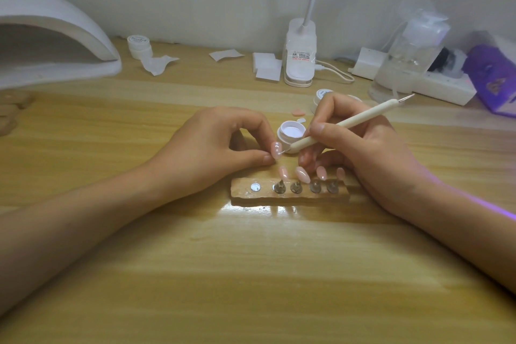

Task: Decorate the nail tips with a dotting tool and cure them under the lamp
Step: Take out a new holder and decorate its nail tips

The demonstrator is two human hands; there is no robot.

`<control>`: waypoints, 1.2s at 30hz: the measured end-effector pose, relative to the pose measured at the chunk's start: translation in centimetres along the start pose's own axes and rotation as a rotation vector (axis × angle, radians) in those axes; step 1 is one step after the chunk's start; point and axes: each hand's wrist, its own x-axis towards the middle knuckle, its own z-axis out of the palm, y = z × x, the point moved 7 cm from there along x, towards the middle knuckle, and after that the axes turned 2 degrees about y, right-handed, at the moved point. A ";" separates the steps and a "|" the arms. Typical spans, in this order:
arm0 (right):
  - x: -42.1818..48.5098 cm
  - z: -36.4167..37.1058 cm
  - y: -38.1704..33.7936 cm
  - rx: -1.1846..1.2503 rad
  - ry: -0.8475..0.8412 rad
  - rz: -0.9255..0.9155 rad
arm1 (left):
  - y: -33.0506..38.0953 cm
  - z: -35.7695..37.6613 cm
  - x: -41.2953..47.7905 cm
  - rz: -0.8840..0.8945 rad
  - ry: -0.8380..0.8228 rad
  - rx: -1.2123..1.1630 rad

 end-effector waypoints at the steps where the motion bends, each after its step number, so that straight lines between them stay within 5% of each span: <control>1: 0.0 0.0 0.0 -0.008 -0.001 0.002 | 0.0 0.0 0.0 0.003 -0.001 -0.001; 36: -0.1 -0.1 -0.3 0.058 0.020 -0.042 | 0.4 -0.1 0.0 0.015 0.009 0.014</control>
